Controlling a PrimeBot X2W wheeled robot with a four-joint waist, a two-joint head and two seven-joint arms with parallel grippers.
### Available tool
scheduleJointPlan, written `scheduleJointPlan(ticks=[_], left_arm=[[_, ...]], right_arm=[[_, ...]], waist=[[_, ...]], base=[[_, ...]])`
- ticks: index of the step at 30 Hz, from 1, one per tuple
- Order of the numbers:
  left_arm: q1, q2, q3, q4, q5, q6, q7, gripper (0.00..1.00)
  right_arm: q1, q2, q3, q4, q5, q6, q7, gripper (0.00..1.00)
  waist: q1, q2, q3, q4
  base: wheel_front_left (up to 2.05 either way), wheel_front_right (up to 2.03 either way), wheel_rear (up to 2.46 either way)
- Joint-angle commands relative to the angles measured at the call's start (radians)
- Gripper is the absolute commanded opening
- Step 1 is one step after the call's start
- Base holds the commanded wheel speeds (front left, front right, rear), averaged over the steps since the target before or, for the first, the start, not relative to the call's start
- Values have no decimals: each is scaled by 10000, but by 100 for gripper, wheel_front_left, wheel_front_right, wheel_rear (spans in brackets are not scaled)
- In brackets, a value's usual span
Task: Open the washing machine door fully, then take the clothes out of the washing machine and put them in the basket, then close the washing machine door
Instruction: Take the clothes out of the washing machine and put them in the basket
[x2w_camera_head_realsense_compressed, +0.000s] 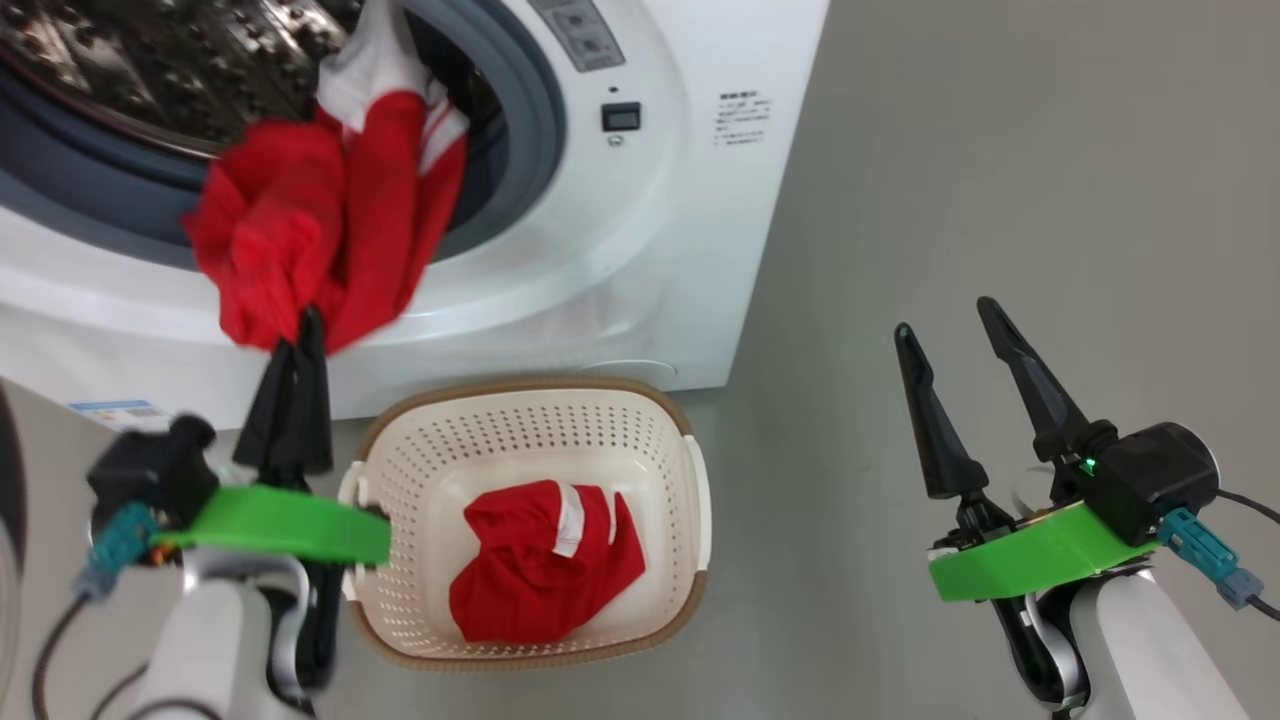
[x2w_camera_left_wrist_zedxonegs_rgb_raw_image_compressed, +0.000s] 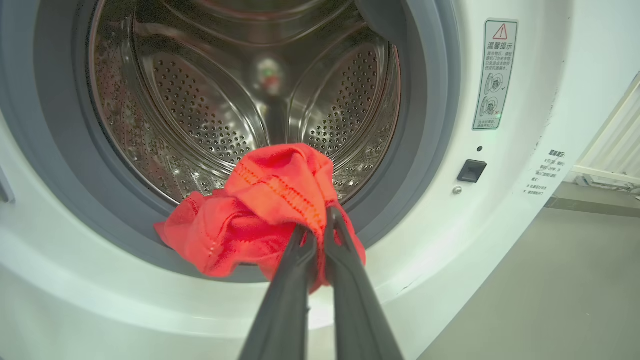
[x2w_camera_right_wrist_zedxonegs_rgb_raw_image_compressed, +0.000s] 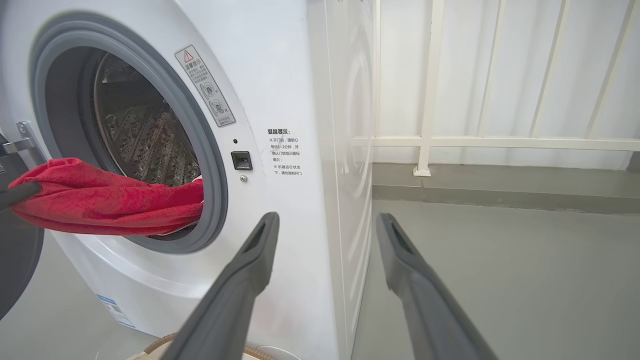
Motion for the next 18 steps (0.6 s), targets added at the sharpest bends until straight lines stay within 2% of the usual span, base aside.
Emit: scheduleJointPlan(ticks=[1,12,18], left_arm=[[145,198,287,-383,148,37,-88,0],[1470,-104,-99,-1191,-74,161,-13,0],[1789,-199,-747,-821,-422,158,445,0]], right_arm=[[70,19,163,-259,-48,63,-63,100],[246,19,133,-283,-53,63,-63,100],[225,19,220,-347,-42,63,-63,100]], waist=[[0,0,-162,176],[0,0,-474,398],[0,0,-315,302]], base=[[0,0,0],[0,0,0],[0,0,0]])
